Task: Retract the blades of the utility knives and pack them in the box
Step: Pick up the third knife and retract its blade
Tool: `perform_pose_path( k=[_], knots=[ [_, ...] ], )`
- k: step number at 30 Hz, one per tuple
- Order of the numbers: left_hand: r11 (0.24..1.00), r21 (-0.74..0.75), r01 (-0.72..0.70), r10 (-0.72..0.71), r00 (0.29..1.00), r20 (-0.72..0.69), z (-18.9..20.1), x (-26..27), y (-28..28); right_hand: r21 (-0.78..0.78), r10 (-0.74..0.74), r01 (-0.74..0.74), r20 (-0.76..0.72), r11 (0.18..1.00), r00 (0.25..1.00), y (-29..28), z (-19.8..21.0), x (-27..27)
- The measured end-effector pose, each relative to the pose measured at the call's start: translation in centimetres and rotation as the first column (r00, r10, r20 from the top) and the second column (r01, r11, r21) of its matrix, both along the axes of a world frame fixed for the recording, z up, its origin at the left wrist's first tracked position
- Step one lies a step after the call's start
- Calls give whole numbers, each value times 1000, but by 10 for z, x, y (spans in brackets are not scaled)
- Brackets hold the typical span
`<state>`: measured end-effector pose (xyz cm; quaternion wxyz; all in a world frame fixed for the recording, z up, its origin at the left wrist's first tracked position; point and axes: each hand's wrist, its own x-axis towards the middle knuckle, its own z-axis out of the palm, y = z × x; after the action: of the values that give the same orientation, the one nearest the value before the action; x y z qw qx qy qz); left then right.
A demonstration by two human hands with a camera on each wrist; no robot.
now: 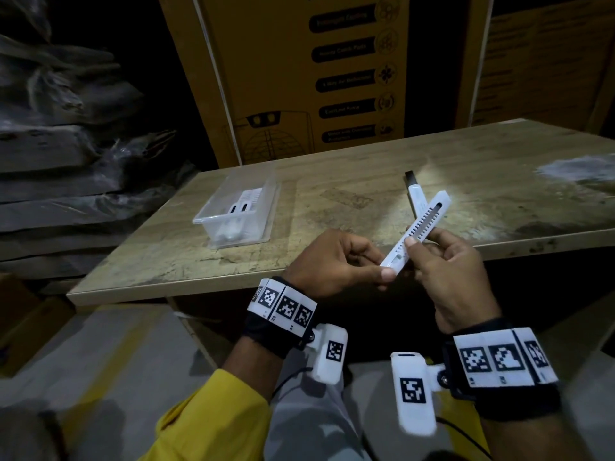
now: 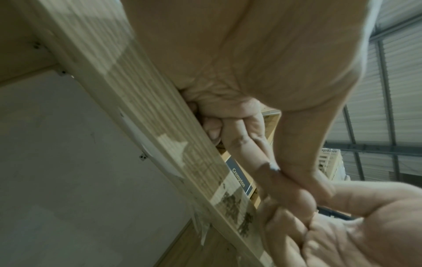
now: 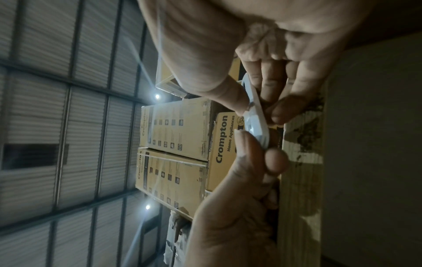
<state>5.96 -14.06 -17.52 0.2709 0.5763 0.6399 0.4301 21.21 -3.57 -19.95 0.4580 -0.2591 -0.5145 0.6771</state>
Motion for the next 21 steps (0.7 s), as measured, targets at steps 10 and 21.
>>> perform_pose_path(
  k=[10, 21],
  knots=[
    [1000, 17, 2, -2, 1000, -14, 0, 1, -1, -43, 66, -68, -44, 997, 997, -2, 3, 4],
    [1000, 13, 6, -6, 1000, 15, 0, 2, -1, 21, 58, -57, -7, 998, 998, -5, 6, 4]
  ],
)
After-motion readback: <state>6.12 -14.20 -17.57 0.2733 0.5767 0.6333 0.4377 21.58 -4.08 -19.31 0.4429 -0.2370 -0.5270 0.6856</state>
